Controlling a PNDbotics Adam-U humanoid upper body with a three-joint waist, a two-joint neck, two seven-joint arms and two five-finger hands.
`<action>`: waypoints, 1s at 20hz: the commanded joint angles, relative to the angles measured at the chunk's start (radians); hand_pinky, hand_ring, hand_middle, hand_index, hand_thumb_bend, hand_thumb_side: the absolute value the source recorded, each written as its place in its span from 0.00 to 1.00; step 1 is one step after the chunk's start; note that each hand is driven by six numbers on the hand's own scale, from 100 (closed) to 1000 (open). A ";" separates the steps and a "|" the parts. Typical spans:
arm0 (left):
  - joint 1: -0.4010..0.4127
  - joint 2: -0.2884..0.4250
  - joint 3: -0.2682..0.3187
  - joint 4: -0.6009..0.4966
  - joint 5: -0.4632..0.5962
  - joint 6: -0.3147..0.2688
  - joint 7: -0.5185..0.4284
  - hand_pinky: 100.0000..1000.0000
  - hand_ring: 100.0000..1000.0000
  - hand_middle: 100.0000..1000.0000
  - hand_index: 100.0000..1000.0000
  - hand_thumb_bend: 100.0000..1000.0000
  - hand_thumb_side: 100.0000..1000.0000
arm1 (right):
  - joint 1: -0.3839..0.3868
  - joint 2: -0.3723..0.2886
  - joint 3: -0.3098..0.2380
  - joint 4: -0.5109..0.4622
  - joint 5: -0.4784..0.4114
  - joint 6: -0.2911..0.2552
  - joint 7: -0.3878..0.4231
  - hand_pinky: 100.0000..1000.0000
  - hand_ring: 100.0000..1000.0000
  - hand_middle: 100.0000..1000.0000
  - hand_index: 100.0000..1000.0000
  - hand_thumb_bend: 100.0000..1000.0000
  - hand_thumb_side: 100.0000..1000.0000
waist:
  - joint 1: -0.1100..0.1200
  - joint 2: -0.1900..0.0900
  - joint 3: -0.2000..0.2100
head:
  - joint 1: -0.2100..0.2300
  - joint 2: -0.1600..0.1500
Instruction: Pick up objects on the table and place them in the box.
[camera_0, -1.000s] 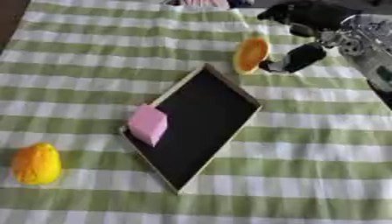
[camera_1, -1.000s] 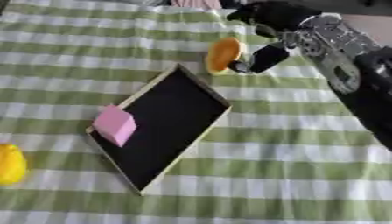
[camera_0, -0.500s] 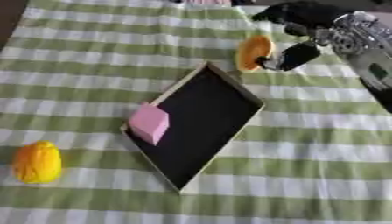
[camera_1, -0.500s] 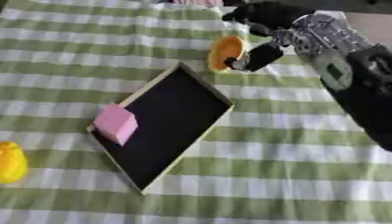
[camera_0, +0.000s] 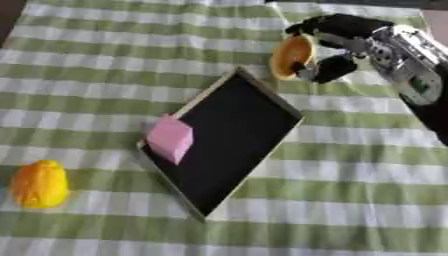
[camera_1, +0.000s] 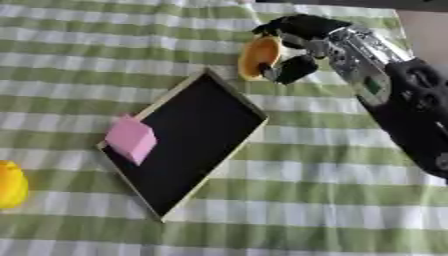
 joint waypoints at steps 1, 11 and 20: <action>-0.011 0.012 0.005 -0.018 0.002 0.003 -0.001 0.60 0.79 0.67 0.84 0.00 0.44 | -0.002 -0.030 -0.019 -0.007 -0.027 0.004 0.012 0.87 0.95 0.82 0.99 0.00 0.42 | 0.003 -0.017 0.004 | -0.003 -0.013; -0.016 0.010 0.006 -0.018 0.006 0.001 -0.003 0.60 0.79 0.67 0.83 0.00 0.45 | 0.043 -0.054 -0.029 -0.031 -0.033 0.011 0.067 0.80 0.87 0.58 0.87 0.00 0.42 | -0.004 -0.006 0.015 | -0.007 -0.015; -0.011 0.007 0.007 -0.018 0.007 0.007 -0.002 0.60 0.79 0.67 0.83 0.00 0.46 | 0.040 -0.046 -0.042 -0.064 -0.126 0.040 -0.104 0.72 0.73 0.30 0.48 0.00 0.14 | -0.004 -0.014 0.011 | -0.007 -0.002</action>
